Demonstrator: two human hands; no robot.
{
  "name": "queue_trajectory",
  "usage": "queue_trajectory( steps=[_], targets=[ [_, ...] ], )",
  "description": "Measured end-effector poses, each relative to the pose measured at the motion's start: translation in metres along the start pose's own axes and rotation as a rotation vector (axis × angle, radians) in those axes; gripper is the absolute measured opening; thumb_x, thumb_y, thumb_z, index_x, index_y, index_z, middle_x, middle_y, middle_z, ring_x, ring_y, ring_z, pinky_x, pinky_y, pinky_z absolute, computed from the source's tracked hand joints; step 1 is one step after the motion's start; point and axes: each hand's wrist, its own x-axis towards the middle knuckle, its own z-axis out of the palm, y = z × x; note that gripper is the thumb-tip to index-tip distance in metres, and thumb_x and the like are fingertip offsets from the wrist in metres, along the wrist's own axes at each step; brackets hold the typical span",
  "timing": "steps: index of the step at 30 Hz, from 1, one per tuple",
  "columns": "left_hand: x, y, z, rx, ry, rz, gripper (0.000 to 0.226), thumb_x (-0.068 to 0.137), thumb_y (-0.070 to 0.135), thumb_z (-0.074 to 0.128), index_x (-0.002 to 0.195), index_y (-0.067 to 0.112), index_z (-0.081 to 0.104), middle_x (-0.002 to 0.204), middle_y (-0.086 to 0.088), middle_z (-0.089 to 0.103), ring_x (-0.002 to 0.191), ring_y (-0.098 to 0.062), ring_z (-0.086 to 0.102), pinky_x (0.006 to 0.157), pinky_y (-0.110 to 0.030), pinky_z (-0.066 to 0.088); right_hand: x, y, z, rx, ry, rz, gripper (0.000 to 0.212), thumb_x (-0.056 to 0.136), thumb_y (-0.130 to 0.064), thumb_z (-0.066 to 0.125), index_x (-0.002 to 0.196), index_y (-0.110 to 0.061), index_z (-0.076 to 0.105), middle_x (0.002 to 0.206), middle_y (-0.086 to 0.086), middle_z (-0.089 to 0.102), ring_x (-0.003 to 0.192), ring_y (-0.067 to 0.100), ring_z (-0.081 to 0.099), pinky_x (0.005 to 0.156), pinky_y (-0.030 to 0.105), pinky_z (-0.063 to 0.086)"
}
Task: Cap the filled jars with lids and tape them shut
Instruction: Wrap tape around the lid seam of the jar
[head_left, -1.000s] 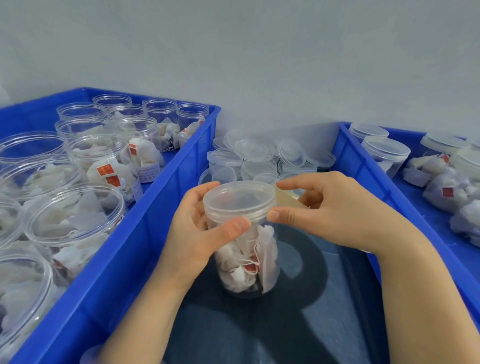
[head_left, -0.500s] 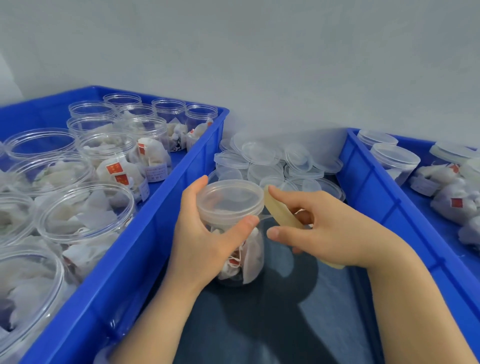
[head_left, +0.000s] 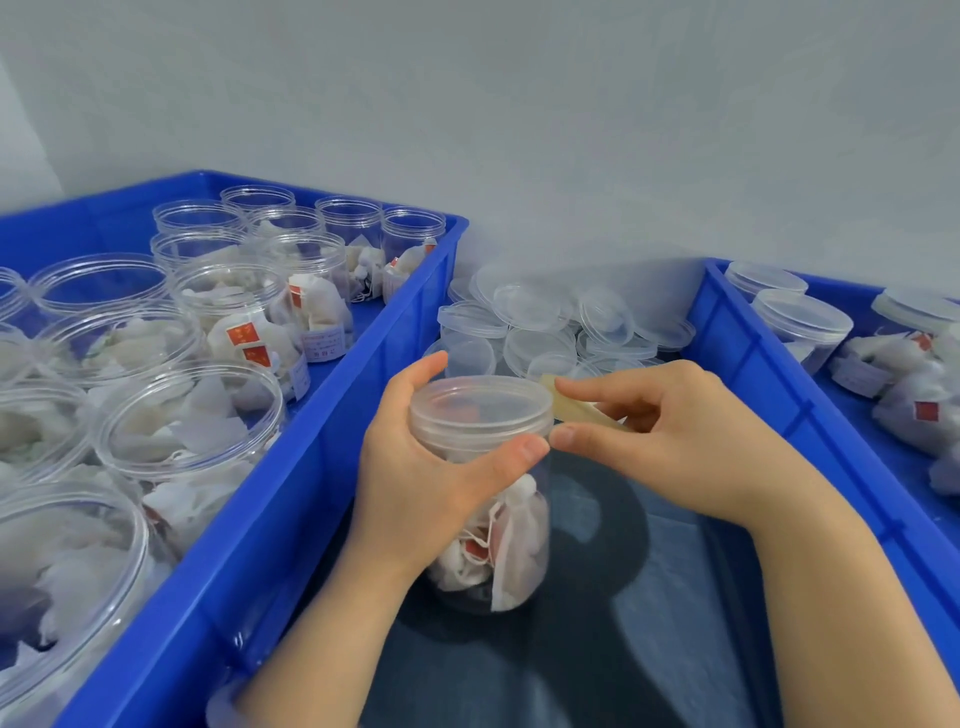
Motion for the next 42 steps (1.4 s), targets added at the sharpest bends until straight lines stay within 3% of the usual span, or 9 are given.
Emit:
queue_trajectory(
  steps=[5,12,17,23,26,29,34,38,42],
  targets=[
    [-0.002,0.002,-0.004,-0.048,-0.067,0.062,0.080,0.038,0.051,0.078,0.113,0.036,0.053,0.107,0.016,0.067,0.100,0.005,0.062,0.078,-0.010,0.048,-0.001,0.002,-0.003,0.089,-0.073,0.044,0.064,0.048,-0.070,0.069,0.110,-0.054,0.063,0.090,-0.013,0.069,0.069,-0.003,0.058,0.075,0.024,0.046],
    [-0.001,0.000,-0.007,-0.058,-0.157,0.098,0.079,0.042,0.045,0.079,0.115,0.032,0.051,0.109,0.021,0.066,0.102,0.003,0.062,0.078,-0.009,0.047,-0.002,0.001,-0.003,0.137,-0.167,0.131,0.104,0.031,-0.077,0.065,0.129,-0.043,0.051,0.097,-0.007,0.063,0.054,0.003,0.063,0.052,0.016,0.044],
    [-0.003,-0.005,0.003,-0.040,-0.150,0.074,0.088,0.036,0.049,0.080,0.116,0.035,0.047,0.107,0.024,0.063,0.102,0.008,0.059,0.078,-0.007,0.046,-0.002,0.006,-0.008,0.093,-0.274,0.165,0.102,0.038,-0.075,0.061,0.132,-0.038,0.051,0.061,-0.015,0.065,0.049,0.006,0.061,0.052,0.016,0.046],
    [-0.002,-0.007,0.005,0.044,-0.110,0.119,0.089,0.039,0.054,0.083,0.118,0.040,0.045,0.118,0.026,0.057,0.115,0.005,0.053,0.094,-0.014,0.043,-0.003,0.004,-0.006,-0.033,-0.183,0.119,0.078,0.049,-0.073,0.067,0.121,-0.045,0.059,0.087,-0.013,0.064,0.067,-0.004,0.056,0.067,0.017,0.042],
    [-0.003,-0.006,0.010,0.069,-0.021,0.082,0.093,0.028,0.061,0.089,0.110,0.047,0.045,0.112,0.033,0.057,0.105,0.016,0.053,0.082,-0.002,0.041,-0.001,0.000,-0.003,-0.037,-0.165,0.087,0.061,0.062,-0.068,0.063,0.120,-0.049,0.059,0.078,-0.018,0.062,0.062,-0.004,0.056,0.062,0.014,0.042],
    [-0.003,-0.005,0.011,0.069,0.055,0.064,0.087,0.028,0.064,0.082,0.105,0.046,0.046,0.103,0.034,0.059,0.097,0.023,0.051,0.073,0.003,0.039,-0.001,0.000,-0.002,-0.012,-0.204,0.083,0.062,0.065,-0.069,0.060,0.123,-0.049,0.057,0.072,-0.009,0.064,0.061,0.006,0.060,0.064,0.024,0.052],
    [0.001,-0.004,0.009,0.075,0.088,0.060,0.091,0.029,0.062,0.075,0.113,0.040,0.047,0.105,0.028,0.056,0.096,0.023,0.051,0.071,0.003,0.039,-0.002,0.003,-0.004,-0.007,-0.194,0.081,0.057,0.070,-0.063,0.059,0.123,-0.044,0.059,0.077,-0.019,0.061,0.066,-0.006,0.055,0.074,0.019,0.045],
    [0.003,-0.004,0.008,0.047,0.111,0.028,0.088,0.026,0.063,0.074,0.109,0.043,0.051,0.101,0.032,0.057,0.096,0.022,0.052,0.072,0.001,0.042,-0.004,0.000,-0.005,-0.021,-0.183,0.099,0.050,0.068,-0.064,0.057,0.114,-0.046,0.064,0.060,-0.019,0.063,0.058,-0.009,0.057,0.056,0.007,0.038],
    [0.004,-0.005,0.008,0.012,0.076,0.022,0.087,0.024,0.062,0.081,0.104,0.045,0.052,0.098,0.044,0.056,0.094,0.018,0.056,0.072,-0.001,0.044,-0.003,0.002,-0.006,0.017,-0.164,0.134,0.046,0.061,-0.066,0.057,0.102,-0.047,0.066,0.060,-0.018,0.065,0.054,-0.006,0.059,0.059,0.016,0.042]
  ],
)
